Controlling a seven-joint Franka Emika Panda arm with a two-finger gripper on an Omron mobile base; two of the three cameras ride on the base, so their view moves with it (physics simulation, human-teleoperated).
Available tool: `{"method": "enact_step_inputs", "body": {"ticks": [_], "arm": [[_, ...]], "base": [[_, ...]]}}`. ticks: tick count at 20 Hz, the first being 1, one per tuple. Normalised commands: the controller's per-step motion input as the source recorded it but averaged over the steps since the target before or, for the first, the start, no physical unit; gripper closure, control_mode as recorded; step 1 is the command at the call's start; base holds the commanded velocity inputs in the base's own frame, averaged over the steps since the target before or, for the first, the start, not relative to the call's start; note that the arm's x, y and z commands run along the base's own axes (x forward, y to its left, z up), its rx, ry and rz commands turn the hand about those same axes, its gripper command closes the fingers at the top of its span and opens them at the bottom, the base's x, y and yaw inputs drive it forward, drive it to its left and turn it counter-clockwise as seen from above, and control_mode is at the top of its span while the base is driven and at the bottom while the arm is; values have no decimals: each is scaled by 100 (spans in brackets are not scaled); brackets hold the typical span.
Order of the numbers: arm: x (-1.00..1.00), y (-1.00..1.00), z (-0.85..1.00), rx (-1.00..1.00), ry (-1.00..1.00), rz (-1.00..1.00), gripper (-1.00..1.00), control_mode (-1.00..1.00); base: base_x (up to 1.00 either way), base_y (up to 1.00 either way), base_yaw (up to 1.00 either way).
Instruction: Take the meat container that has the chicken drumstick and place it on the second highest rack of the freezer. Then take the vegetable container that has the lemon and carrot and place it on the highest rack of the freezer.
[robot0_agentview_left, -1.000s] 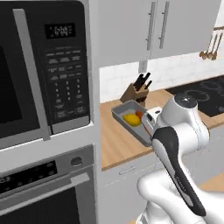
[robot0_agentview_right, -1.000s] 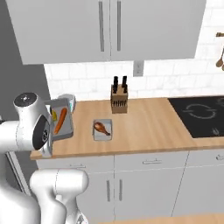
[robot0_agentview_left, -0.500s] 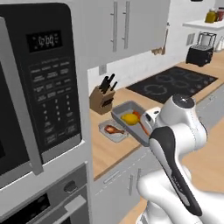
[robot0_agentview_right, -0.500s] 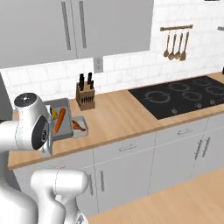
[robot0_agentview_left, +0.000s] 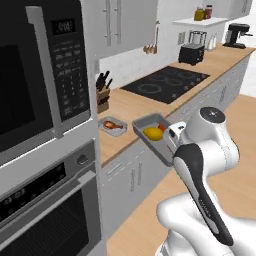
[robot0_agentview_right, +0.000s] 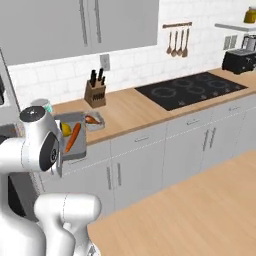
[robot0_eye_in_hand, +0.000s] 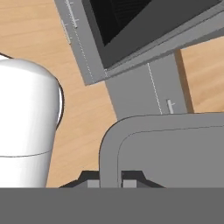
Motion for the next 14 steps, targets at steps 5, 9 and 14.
{"method": "enact_step_inputs", "body": {"ticks": [5, 9, 14], "arm": [[0, 0, 0, 0, 0, 0, 100, 100], [0, 0, 0, 0, 0, 0, 100, 100], [0, 0, 0, 0, 0, 0, 100, 100]], "base": [[-92, 27, 13], [-59, 0, 32], [-45, 6, 36]]}}
